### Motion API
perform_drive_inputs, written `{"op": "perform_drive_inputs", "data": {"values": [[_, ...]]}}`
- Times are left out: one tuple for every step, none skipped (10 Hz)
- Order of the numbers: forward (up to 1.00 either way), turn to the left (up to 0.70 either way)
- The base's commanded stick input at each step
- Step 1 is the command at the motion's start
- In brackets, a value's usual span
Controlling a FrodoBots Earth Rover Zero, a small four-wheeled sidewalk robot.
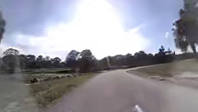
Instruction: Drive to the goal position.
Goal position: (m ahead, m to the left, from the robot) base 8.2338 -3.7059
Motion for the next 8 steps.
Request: {"op": "perform_drive_inputs", "data": {"values": [[0.70, 0.00], [0.70, 0.00], [0.70, 0.00], [0.70, 0.00], [0.70, 0.00], [0.70, 0.00], [0.70, 0.00], [0.70, 0.00]]}}
